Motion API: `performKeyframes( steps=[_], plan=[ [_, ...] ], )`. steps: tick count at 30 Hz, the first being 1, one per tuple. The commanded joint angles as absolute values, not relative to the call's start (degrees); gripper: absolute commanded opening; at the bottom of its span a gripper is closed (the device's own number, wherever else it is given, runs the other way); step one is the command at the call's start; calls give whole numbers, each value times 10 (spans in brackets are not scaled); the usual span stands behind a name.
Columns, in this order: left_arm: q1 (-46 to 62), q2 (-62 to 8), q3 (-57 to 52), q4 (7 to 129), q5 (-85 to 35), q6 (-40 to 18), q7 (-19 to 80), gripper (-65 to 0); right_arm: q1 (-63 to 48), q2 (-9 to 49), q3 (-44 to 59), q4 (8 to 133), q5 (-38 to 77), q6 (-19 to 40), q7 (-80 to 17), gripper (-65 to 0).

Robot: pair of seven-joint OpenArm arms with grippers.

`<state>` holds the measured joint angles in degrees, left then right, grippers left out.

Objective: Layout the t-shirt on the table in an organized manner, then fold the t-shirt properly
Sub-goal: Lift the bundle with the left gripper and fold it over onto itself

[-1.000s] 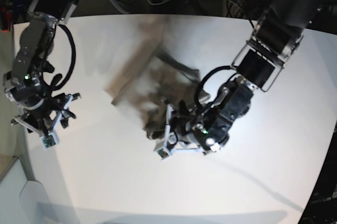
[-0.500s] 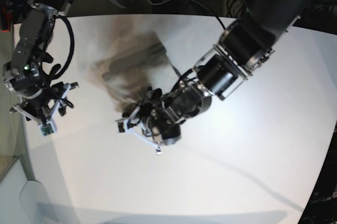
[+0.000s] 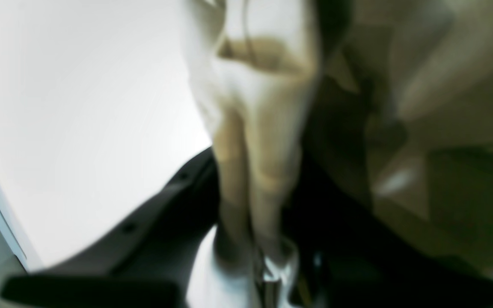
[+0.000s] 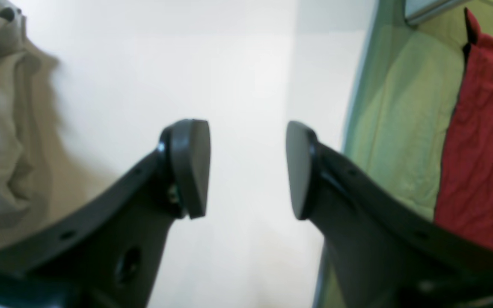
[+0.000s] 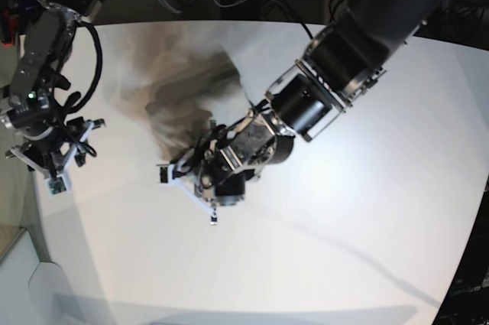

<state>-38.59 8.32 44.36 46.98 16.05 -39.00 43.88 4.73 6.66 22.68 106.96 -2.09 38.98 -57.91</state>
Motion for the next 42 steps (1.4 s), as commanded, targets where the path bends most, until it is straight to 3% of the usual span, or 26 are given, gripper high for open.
performKeyframes(
  steps=[1, 7, 9, 12, 22, 26, 36, 42],
  plan=[
    [-404, 90, 442, 482, 164, -384, 437, -471, 57, 73, 228, 1081, -16, 400, -570, -355],
    [-405, 90, 437, 483, 164, -384, 437, -134, 57, 73, 228, 1081, -15, 400, -570, -355],
    [-407, 90, 437, 489, 163, -384, 437, -54, 57, 73, 228, 1081, -15, 400, -570, -355],
    [-407, 88, 436, 520, 163, -384, 442, 0, 56, 73, 227, 1081, -15, 400, -570, -355],
    [-408, 73, 393, 559, 166, -384, 444, 0, 45, 71, 225, 1081, -15, 400, -565, -355],
    [-412, 73, 385, 553, 244, -384, 437, 0, 45, 71, 225, 1081, -15, 400, -565, -355],
    [-412, 90, 185, 595, 288, -384, 437, 0, 45, 69, 225, 1081, -13, 400, -569, -355],
    [-388, 90, 162, 644, 290, -385, 444, 0, 44, 59, 225, 1081, -13, 400, -569, -355]
  ],
)
